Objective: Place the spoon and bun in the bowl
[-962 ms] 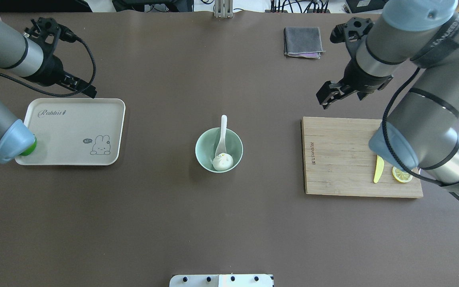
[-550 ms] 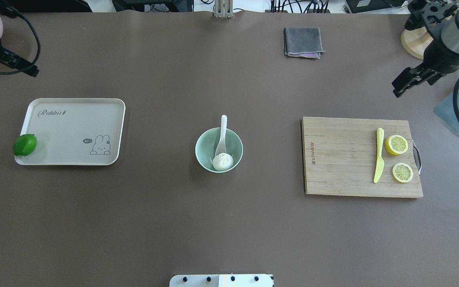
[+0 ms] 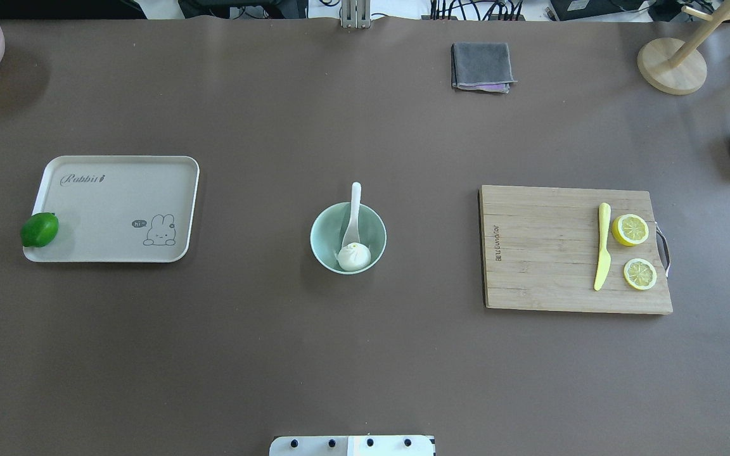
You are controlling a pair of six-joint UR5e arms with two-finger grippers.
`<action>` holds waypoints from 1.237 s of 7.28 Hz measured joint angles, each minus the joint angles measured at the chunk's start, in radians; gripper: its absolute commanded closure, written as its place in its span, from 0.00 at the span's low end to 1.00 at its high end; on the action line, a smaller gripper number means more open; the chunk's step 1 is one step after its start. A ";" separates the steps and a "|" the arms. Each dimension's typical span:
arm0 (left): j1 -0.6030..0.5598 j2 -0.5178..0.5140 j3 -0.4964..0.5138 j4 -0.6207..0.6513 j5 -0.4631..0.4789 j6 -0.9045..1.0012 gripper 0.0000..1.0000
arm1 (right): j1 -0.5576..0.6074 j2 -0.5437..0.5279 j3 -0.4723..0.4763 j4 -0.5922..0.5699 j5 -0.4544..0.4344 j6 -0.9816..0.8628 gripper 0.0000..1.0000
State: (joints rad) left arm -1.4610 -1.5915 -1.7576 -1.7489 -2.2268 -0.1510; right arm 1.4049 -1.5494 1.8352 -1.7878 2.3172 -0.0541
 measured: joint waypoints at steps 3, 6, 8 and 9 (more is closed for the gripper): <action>-0.078 0.117 -0.003 -0.003 -0.078 0.005 0.02 | 0.148 -0.078 -0.147 0.076 0.014 -0.121 0.00; -0.106 0.141 0.002 0.004 -0.082 0.002 0.02 | 0.224 -0.129 -0.169 0.102 0.019 -0.127 0.00; -0.106 0.139 0.009 0.005 -0.081 -0.010 0.02 | 0.234 -0.119 -0.155 0.102 0.011 -0.111 0.00; -0.105 0.135 0.011 0.005 -0.081 -0.033 0.02 | 0.234 -0.107 -0.152 0.100 0.008 -0.096 0.00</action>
State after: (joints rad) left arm -1.5659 -1.4568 -1.7464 -1.7442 -2.3075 -0.1840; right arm 1.6391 -1.6561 1.6830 -1.6877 2.3257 -0.1501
